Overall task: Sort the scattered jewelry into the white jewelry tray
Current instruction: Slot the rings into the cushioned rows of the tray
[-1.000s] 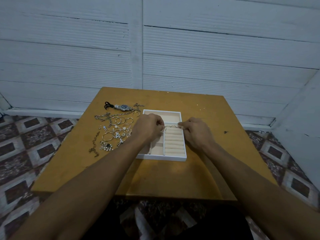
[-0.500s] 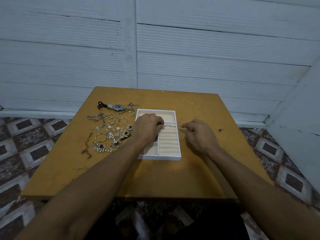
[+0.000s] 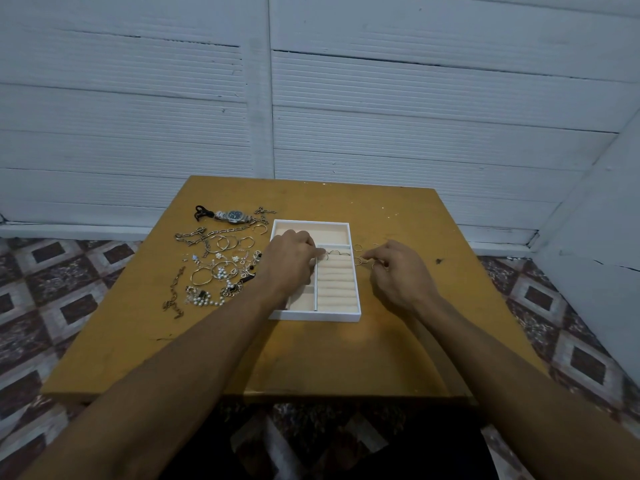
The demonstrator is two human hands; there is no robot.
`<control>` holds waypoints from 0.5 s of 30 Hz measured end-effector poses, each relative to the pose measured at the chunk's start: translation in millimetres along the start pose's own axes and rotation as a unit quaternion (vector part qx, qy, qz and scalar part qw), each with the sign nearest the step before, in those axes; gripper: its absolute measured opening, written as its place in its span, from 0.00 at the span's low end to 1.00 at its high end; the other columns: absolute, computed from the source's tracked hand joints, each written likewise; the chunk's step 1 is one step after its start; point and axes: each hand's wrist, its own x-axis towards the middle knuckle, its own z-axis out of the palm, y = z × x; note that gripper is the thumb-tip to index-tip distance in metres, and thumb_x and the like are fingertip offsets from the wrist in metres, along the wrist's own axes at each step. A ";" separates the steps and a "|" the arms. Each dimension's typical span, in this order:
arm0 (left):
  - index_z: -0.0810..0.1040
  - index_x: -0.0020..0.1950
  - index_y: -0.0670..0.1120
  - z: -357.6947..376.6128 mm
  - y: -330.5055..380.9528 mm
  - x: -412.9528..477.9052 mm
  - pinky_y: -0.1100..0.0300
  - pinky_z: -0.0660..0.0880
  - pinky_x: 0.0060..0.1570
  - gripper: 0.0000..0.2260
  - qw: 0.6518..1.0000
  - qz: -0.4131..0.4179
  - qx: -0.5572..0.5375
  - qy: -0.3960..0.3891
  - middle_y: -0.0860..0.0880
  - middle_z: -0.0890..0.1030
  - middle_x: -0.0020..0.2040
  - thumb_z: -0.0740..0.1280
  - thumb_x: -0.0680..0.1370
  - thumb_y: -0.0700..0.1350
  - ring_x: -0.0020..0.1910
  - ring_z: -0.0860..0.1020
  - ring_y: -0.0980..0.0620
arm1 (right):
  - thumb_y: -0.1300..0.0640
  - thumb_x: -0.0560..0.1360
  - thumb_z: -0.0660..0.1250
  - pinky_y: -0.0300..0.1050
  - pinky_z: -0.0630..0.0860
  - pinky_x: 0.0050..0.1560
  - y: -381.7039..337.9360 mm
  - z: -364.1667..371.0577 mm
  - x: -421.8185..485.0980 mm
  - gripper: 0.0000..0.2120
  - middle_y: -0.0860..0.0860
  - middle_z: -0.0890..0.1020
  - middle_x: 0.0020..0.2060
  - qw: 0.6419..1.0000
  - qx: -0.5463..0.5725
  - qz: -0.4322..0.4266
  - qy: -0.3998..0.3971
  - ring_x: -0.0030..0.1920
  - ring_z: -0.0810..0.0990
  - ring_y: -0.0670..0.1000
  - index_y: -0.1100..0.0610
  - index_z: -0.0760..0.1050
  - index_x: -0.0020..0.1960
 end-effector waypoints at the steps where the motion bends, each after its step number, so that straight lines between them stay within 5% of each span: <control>1: 0.79 0.64 0.53 -0.2 0.4 -0.9 0.55 0.72 0.44 0.19 1.000 0.002 0.005 -0.002 0.49 0.80 0.54 0.72 0.73 0.43 0.50 0.75 0.46 | 0.59 0.78 0.60 0.44 0.72 0.52 0.4 -0.3 -0.2 0.15 0.50 0.80 0.51 1.000 -0.001 0.001 -0.001 0.52 0.75 0.49 0.53 0.79 0.61; 15: 0.76 0.67 0.53 -1.6 4.0 -3.2 0.54 0.69 0.46 0.16 0.999 0.010 0.031 -0.013 0.49 0.78 0.56 0.66 0.79 0.46 0.54 0.73 0.47 | 0.60 0.78 0.60 0.44 0.74 0.54 2.5 -2.1 -2.5 0.15 0.50 0.80 0.53 1.000 -0.001 0.007 0.004 0.54 0.75 0.49 0.53 0.79 0.61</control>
